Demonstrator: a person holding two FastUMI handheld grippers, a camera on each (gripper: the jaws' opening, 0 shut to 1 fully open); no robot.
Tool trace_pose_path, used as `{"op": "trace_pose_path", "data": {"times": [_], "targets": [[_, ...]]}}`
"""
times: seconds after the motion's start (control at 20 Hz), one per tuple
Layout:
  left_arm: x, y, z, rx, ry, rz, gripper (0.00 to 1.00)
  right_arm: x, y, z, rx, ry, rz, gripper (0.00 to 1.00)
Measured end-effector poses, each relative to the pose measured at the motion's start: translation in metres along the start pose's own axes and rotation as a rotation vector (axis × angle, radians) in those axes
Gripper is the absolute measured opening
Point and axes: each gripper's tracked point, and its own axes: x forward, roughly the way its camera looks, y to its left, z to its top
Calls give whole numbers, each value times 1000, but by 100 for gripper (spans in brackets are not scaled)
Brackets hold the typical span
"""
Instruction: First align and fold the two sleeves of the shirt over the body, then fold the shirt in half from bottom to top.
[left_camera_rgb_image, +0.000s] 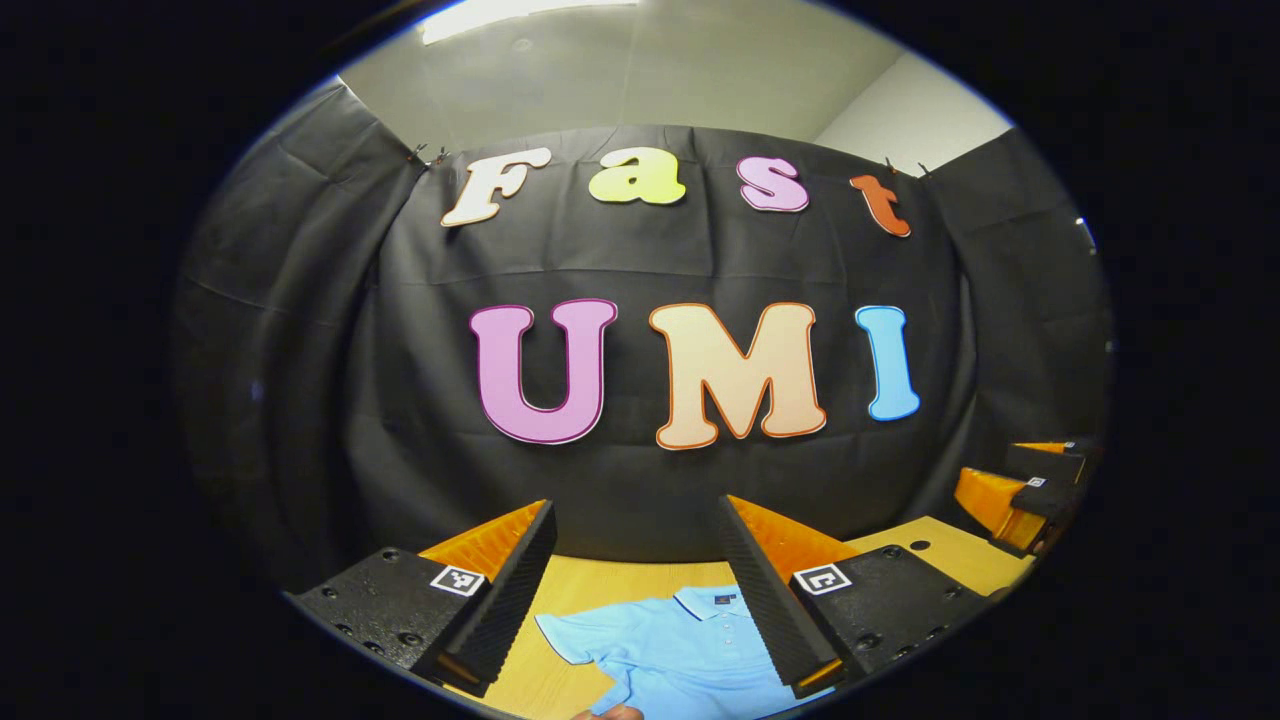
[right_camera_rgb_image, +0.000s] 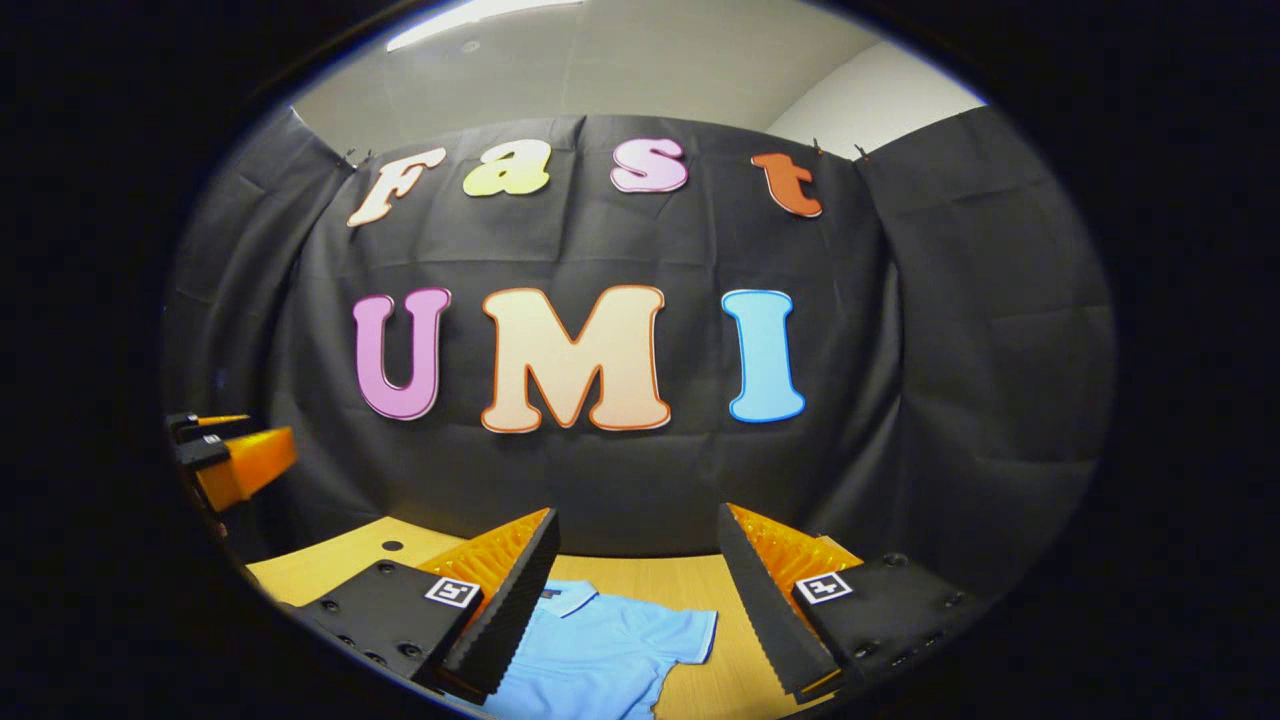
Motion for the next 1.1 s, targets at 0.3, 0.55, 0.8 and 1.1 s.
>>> {"op": "trace_pose_path", "data": {"times": [0.3,0.55,0.8,1.1], "targets": [[11,20,-9,36,10,12,96,57,-13,-61,-12,133,-33,98],[23,31,-18,60,26,20,96,98,-21,-134,-31,302,-36,99],[32,39,-27,79,42,19,96,123,-41,-213,-63,465,-74,99],[44,49,-37,108,59,22,96,142,-63,-288,-27,629,-140,99]]}}
